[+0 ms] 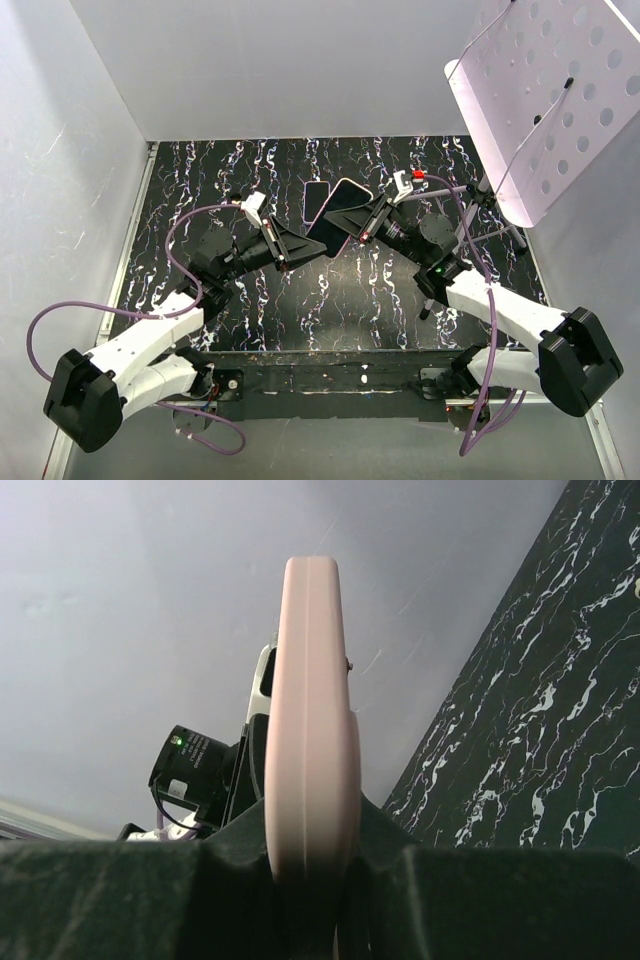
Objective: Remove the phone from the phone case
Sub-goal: Remove the phone case from the phone.
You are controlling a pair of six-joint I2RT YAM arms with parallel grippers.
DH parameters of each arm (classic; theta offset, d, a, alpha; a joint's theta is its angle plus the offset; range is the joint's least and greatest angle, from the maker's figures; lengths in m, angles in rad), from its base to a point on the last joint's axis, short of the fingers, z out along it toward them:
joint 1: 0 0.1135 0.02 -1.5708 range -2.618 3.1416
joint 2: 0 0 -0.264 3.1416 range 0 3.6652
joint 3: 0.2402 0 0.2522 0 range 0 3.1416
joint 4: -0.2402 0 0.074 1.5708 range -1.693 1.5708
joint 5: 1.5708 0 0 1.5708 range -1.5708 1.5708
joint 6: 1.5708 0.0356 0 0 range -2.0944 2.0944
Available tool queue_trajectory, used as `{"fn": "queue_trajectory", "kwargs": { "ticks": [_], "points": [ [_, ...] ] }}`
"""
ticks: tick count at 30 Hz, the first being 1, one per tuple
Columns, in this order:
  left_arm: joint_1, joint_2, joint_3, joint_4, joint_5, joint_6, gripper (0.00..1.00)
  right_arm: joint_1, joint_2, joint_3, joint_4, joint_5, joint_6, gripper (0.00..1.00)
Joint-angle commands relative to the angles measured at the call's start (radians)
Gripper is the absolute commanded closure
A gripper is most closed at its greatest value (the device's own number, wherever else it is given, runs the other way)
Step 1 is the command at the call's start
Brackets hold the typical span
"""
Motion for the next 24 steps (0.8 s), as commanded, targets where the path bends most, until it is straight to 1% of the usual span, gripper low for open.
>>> {"fn": "queue_trajectory", "kwargs": {
  "ticks": [1, 4, 9, 10, 13, 15, 17, 18, 19, 21, 22, 23, 24],
  "points": [
    [0.002, 0.006, -0.022, 0.297, -0.248, -0.069, 0.79, 0.117, 0.003, -0.017, -0.013, -0.291, 0.011, 0.99],
    [0.0, -0.028, -0.06, 0.319, -0.297, -0.097, 0.79, 0.117, 0.008, 0.006, -0.06, -0.303, -0.007, 0.99],
    [0.0, -0.071, -0.117, 0.395, -0.361, -0.134, 0.8, 0.117, 0.026, -0.012, -0.05, -0.306, 0.01, 0.99],
    [0.0, -0.08, -0.116, 0.392, -0.368, -0.125, 0.8, 0.117, 0.031, -0.02, -0.022, -0.306, 0.022, 0.99],
    [0.0, -0.085, -0.086, 0.334, -0.348, -0.096, 0.78, 0.117, 0.043, -0.009, -0.048, -0.327, 0.02, 0.99],
    [0.0, -0.069, -0.071, 0.329, -0.33, -0.086, 0.74, 0.117, 0.057, 0.018, -0.095, -0.364, 0.007, 0.99],
    [0.0, -0.05, -0.053, 0.314, -0.296, -0.086, 0.75, 0.117, 0.064, 0.034, -0.119, -0.386, -0.004, 0.99],
    [0.002, -0.04, -0.05, 0.31, -0.287, -0.089, 0.77, 0.117, 0.061, 0.034, -0.12, -0.384, -0.006, 0.99],
    [0.0, -0.031, -0.05, 0.309, -0.283, -0.095, 0.83, 0.117, 0.057, 0.038, -0.134, -0.387, -0.016, 0.99],
    [0.0, -0.022, -0.057, 0.339, -0.279, -0.106, 1.0, 0.117, 0.044, 0.052, -0.187, -0.392, -0.052, 0.99],
    [0.002, -0.019, -0.059, 0.333, -0.285, -0.118, 1.0, 0.117, 0.038, 0.054, -0.204, -0.395, -0.068, 0.99],
    [0.0, -0.02, -0.063, 0.343, -0.299, -0.126, 1.0, 0.119, 0.017, 0.054, -0.232, -0.38, -0.093, 0.95],
    [0.0, -0.026, -0.069, 0.355, -0.312, -0.128, 1.0, 0.117, 0.0, 0.052, -0.266, -0.355, -0.113, 0.83]
  ]
}}
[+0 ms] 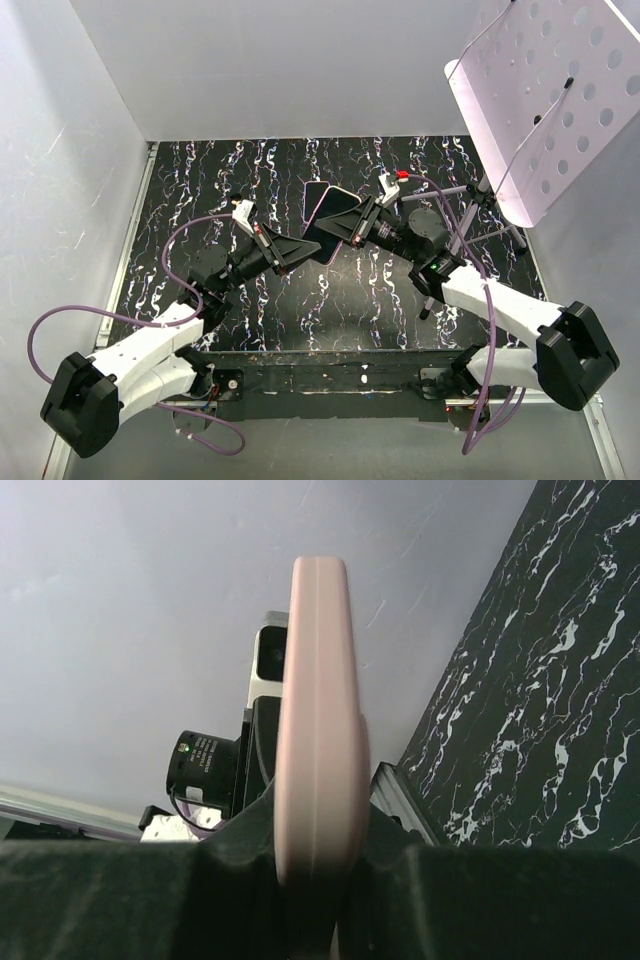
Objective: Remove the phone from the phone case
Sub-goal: Remove the phone case from the phone.
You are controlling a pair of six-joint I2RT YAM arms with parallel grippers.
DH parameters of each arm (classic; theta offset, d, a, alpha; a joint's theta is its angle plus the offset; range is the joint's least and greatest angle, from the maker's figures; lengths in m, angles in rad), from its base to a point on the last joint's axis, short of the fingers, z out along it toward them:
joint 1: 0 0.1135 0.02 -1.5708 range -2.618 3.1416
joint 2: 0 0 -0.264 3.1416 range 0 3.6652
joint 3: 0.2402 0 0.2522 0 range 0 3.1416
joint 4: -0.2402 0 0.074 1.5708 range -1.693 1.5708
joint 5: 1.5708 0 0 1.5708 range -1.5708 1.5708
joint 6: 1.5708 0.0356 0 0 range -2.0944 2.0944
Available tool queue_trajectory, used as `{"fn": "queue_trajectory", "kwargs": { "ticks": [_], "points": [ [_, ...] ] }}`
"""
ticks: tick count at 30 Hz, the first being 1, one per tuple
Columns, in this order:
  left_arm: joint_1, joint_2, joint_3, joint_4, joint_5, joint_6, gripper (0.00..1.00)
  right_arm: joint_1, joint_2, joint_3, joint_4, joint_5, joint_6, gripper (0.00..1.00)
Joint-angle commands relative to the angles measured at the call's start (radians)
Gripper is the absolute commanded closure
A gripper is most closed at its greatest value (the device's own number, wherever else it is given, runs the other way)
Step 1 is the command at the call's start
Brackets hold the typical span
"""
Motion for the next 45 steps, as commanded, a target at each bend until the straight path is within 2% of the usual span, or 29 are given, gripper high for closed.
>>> {"fn": "queue_trajectory", "kwargs": {
  "ticks": [1, 3, 5, 7, 10, 14, 20, 26, 30, 36, 45],
  "points": [
    [0.019, -0.002, 0.067, 0.111, -0.198, -0.056, 1.0, 0.089, -0.066, 0.013, -0.221, -0.282, -0.181, 0.69],
    [0.019, -0.045, 0.053, 0.072, -0.263, -0.065, 1.0, 0.088, -0.103, 0.006, -0.249, -0.246, -0.206, 0.48],
    [0.019, -0.096, 0.056, -0.005, -0.325, -0.062, 1.0, 0.088, -0.14, -0.025, -0.232, -0.212, -0.21, 0.33],
    [0.019, -0.142, 0.062, -0.094, -0.379, -0.07, 1.0, 0.088, -0.178, -0.063, -0.192, -0.171, -0.21, 0.25],
    [0.022, -0.167, 0.081, -0.159, -0.429, -0.081, 1.0, 0.089, -0.218, -0.093, -0.145, -0.129, -0.215, 0.22],
    [0.02, -0.144, 0.093, -0.144, -0.417, -0.142, 1.0, 0.104, -0.209, -0.08, -0.122, -0.074, -0.256, 0.24],
    [0.02, -0.102, 0.079, -0.065, -0.374, -0.225, 1.0, 0.112, -0.123, 0.028, -0.108, -0.037, -0.316, 0.36],
    [0.02, -0.117, 0.052, -0.051, -0.362, -0.243, 1.0, 0.111, -0.034, 0.125, -0.138, -0.011, -0.362, 0.46],
    [0.02, -0.127, 0.026, -0.027, -0.359, -0.269, 1.0, 0.111, 0.002, 0.142, -0.117, 0.015, -0.342, 0.49],
    [0.02, -0.15, -0.011, -0.016, -0.362, -0.294, 1.0, 0.112, 0.047, 0.165, -0.134, 0.073, -0.335, 0.63],
    [0.02, -0.151, -0.025, -0.008, -0.36, -0.303, 1.0, 0.112, 0.081, 0.148, -0.043, 0.199, -0.281, 0.61]
  ]
}}
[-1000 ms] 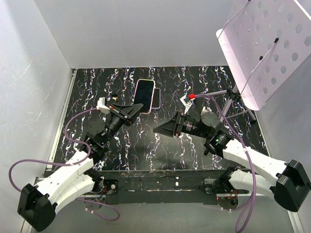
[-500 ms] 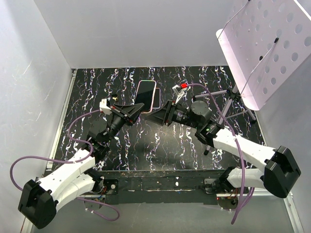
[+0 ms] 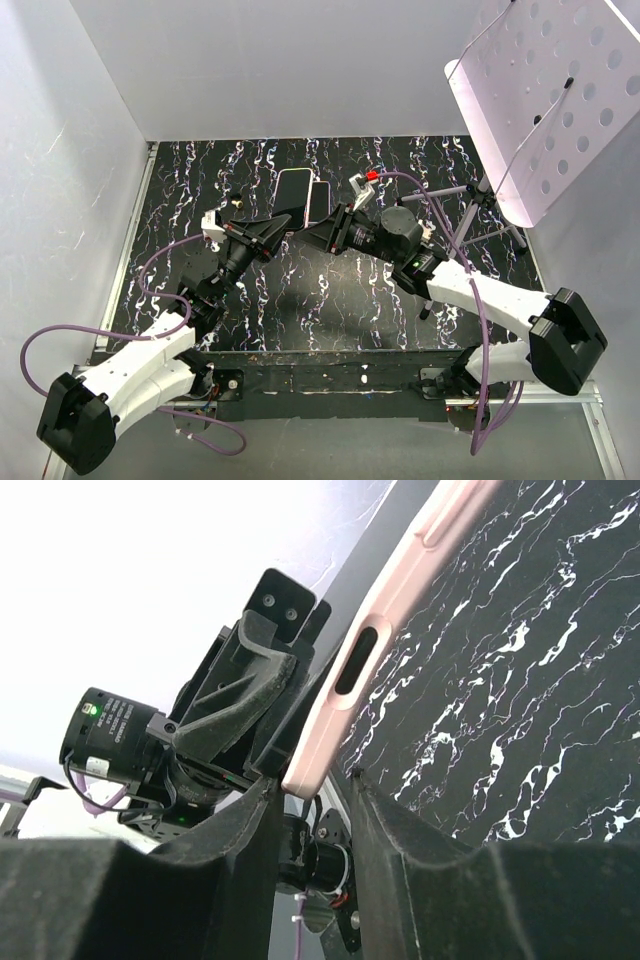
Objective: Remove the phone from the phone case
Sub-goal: Remove the phone case from the phone.
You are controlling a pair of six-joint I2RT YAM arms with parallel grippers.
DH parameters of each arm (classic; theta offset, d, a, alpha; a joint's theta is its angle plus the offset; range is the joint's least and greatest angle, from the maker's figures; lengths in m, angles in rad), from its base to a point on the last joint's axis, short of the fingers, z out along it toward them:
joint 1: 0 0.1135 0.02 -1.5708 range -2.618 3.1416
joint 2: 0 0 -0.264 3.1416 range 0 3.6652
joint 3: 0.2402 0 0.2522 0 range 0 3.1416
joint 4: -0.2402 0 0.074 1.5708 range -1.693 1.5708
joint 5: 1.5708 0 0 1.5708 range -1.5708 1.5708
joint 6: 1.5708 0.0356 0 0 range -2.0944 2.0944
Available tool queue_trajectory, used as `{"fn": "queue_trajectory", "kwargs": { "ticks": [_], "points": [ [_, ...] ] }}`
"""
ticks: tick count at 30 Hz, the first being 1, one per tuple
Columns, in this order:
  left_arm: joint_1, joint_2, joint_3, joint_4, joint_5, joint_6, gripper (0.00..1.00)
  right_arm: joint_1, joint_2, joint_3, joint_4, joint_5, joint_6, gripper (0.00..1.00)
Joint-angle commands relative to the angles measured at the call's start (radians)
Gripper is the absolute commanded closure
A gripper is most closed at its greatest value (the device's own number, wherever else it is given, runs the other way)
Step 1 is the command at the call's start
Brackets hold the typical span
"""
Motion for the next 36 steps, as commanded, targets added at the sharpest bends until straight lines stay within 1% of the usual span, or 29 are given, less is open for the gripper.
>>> {"fn": "queue_trajectory", "kwargs": {
  "ticks": [1, 2, 6, 8, 11, 14, 16, 18, 19, 21, 23, 25, 28, 29, 31, 33, 36],
  "points": [
    [-0.006, -0.04, 0.006, 0.089, 0.032, -0.007, 1.0, -0.005, 0.013, 0.021, 0.11, 0.149, 0.034, 0.61],
    [-0.006, -0.04, 0.008, 0.088, 0.033, -0.007, 1.0, -0.003, 0.014, 0.012, 0.133, 0.178, 0.043, 0.62],
    [-0.006, -0.049, 0.006, 0.05, 0.03, -0.005, 1.0, 0.012, 0.04, 0.01, 0.188, 0.296, 0.056, 0.76],
    [-0.006, -0.052, 0.006, 0.04, 0.026, -0.007, 1.0, 0.023, 0.057, 0.01, 0.213, 0.346, 0.057, 0.77],
    [-0.006, -0.056, 0.011, 0.025, 0.026, -0.009, 1.0, 0.028, 0.106, 0.03, 0.257, 0.366, 0.063, 0.75],
    [-0.006, -0.055, 0.011, 0.022, 0.026, -0.006, 1.0, 0.031, 0.145, 0.067, 0.256, 0.37, 0.045, 0.77],
    [-0.006, -0.058, 0.006, 0.02, 0.027, -0.012, 1.0, 0.032, 0.157, 0.078, 0.247, 0.392, 0.028, 0.83],
    [-0.006, -0.066, 0.002, 0.011, 0.024, -0.012, 1.0, 0.032, 0.165, 0.084, 0.224, 0.421, 0.002, 0.97],
    [-0.004, -0.069, 0.003, -0.001, 0.026, -0.012, 1.0, 0.032, 0.165, 0.085, 0.205, 0.436, -0.022, 0.99],
    [-0.006, -0.081, 0.012, -0.052, 0.033, -0.018, 1.0, 0.034, 0.16, 0.096, 0.135, 0.481, -0.091, 0.99],
    [-0.006, -0.095, 0.037, -0.13, 0.052, -0.022, 1.0, 0.043, 0.148, 0.098, 0.028, 0.571, -0.157, 0.99],
    [-0.006, -0.112, 0.043, -0.165, 0.052, -0.015, 1.0, 0.051, 0.134, 0.083, -0.04, 0.658, -0.234, 0.99],
    [-0.006, -0.138, 0.046, -0.194, 0.036, 0.005, 1.0, 0.061, 0.103, 0.03, -0.046, 0.751, -0.317, 0.99],
    [-0.006, -0.147, 0.052, -0.231, 0.029, 0.025, 1.0, 0.064, 0.084, 0.017, -0.049, 0.766, -0.332, 0.99],
    [-0.006, -0.155, 0.077, -0.299, 0.012, 0.069, 1.0, 0.074, 0.045, -0.025, -0.03, 0.771, -0.348, 0.99],
    [-0.006, -0.145, 0.092, -0.325, -0.003, 0.109, 1.0, 0.089, 0.008, -0.069, 0.009, 0.76, -0.351, 0.99],
    [-0.006, -0.118, 0.115, -0.337, -0.008, 0.174, 1.0, 0.106, -0.027, -0.091, -0.034, 0.785, -0.328, 0.99]
  ]
}}
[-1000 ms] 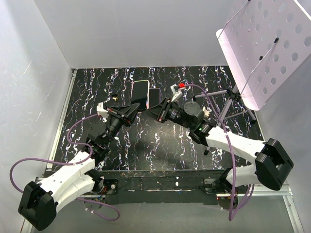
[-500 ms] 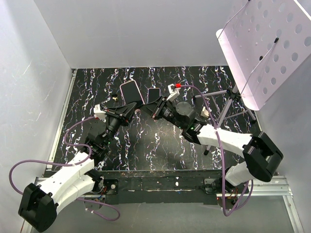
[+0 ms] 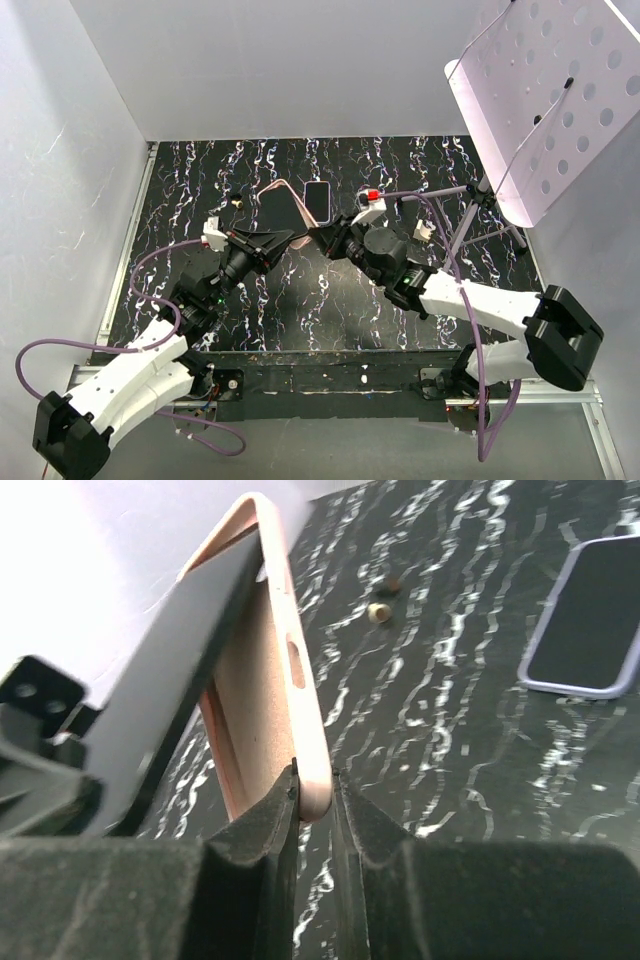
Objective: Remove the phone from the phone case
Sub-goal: Remove the phone case from the phone, then place the phone at the center of the board.
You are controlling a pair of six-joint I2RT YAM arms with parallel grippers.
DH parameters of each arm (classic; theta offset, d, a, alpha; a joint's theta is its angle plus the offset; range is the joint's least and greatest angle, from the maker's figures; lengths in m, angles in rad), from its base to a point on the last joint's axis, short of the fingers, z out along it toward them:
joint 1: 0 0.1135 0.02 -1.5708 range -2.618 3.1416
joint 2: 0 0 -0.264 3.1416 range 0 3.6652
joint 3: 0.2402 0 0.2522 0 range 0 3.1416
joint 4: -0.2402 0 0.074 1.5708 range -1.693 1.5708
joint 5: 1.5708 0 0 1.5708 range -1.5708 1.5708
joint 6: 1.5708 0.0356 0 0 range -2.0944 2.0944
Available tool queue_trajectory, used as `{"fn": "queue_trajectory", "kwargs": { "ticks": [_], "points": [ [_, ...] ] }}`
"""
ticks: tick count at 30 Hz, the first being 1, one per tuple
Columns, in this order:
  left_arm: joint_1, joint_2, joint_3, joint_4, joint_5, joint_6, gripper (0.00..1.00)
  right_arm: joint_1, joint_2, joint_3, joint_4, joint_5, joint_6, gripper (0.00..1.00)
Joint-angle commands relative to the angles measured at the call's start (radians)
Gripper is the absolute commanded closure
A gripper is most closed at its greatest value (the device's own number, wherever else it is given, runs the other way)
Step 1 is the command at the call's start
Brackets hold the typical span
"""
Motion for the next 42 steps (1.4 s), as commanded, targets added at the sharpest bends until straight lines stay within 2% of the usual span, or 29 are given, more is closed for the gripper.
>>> {"fn": "queue_trajectory", "kwargs": {
  "ticks": [1, 6, 11, 16, 20, 24, 26, 32, 35, 38, 42],
  "points": [
    [0.004, 0.0, 0.097, -0.038, 0.007, 0.146, 1.0, -0.019, -0.067, -0.034, -0.037, 0.241, -0.071, 0.99],
    [0.004, 0.086, 0.155, 0.028, 0.122, 0.25, 1.0, -0.018, -0.071, -0.028, -0.168, 0.346, -0.024, 0.99],
    [0.002, 0.065, 0.176, -0.061, 0.143, 0.349, 1.0, -0.021, -0.051, 0.047, -0.309, 0.404, -0.02, 0.99],
    [0.034, 0.094, 0.224, -0.2, 0.188, 0.583, 1.0, -0.022, -0.049, 0.085, -0.45, 0.444, -0.036, 0.99],
    [0.163, 0.207, 0.349, -0.396, 0.313, 0.798, 1.0, -0.024, -0.1, 0.033, -0.507, 0.446, -0.036, 0.99],
    [0.302, 0.281, 0.439, -0.478, 0.318, 0.985, 1.0, -0.076, -0.163, -0.071, -0.516, 0.317, 0.104, 0.99],
    [0.394, 0.362, 0.484, -0.486, 0.365, 1.019, 1.0, -0.076, -0.19, -0.122, -0.492, 0.295, 0.134, 0.99],
    [0.556, 0.579, 0.599, -0.522, 0.386, 1.09, 1.0, -0.13, -0.236, -0.173, -0.473, 0.246, 0.162, 0.99],
    [0.651, 0.712, 0.689, -0.602, 0.351, 1.183, 1.0, -0.151, -0.255, -0.189, -0.458, 0.22, 0.164, 0.99],
    [0.695, 0.888, 0.845, -0.731, 0.249, 1.312, 1.0, -0.182, -0.288, -0.177, -0.473, 0.159, 0.158, 0.99],
    [0.735, 1.068, 0.933, -0.754, 0.226, 1.386, 1.0, -0.191, -0.354, -0.182, -0.469, 0.114, 0.125, 0.99]
  ]
}}
